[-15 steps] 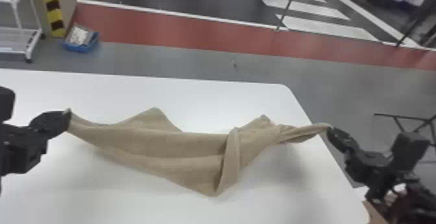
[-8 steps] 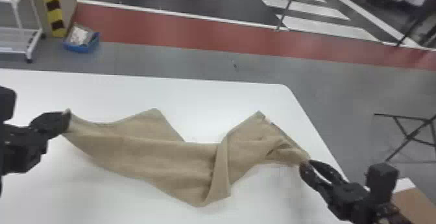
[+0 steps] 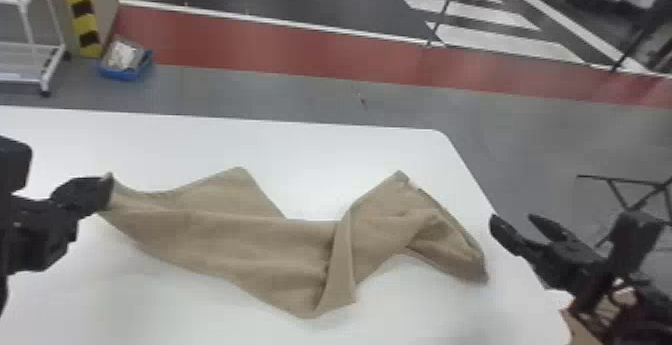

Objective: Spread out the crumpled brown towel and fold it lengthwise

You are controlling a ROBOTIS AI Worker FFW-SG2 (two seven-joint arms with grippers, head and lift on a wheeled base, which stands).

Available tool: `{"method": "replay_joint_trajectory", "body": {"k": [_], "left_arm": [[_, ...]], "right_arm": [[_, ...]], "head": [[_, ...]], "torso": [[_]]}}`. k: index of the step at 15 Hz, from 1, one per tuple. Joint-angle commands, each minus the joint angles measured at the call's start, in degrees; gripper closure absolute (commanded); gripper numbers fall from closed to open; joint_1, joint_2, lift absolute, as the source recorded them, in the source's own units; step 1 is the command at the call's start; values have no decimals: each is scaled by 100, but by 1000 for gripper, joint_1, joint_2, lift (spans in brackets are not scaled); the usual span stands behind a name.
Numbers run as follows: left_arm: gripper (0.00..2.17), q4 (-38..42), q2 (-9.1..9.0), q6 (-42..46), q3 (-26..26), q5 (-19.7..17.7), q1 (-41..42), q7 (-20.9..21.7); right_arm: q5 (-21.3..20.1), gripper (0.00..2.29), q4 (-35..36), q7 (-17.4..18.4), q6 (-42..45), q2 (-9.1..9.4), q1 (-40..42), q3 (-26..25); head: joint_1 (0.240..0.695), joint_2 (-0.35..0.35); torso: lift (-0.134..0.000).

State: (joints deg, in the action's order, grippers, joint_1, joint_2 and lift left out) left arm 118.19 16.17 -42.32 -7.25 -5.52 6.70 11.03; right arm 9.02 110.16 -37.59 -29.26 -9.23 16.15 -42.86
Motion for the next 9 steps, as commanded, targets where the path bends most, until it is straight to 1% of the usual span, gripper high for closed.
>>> {"method": "replay_joint_trajectory", "body": {"k": [1, 3, 5, 7, 9], "left_arm": [[1180, -24, 9, 0, -4, 7, 7, 5], [1180, -42, 53, 0, 13, -1, 7, 5], [1180, -51, 106, 0, 31, -28, 7, 5], [1180, -77, 124, 17, 40, -37, 7, 5], [1180, -138, 124, 17, 40, -28, -11, 14]], "right_arm": [[-252, 134, -653, 32, -77, -202, -745, 436], [-559, 151, -1391, 129, 29, -325, -1378, 919], [-841, 194, -2174, 278, 205, -421, -2011, 1236], [-990, 194, -2552, 445, 205, -474, -2345, 1499], [-1175, 221, -2991, 507, 222, -500, -2679, 1684]], "head": [[695, -350], [695, -350], [695, -337], [695, -319], [695, -298]], "torso": [[-124], [-124], [-124], [-124], [-124]]}}
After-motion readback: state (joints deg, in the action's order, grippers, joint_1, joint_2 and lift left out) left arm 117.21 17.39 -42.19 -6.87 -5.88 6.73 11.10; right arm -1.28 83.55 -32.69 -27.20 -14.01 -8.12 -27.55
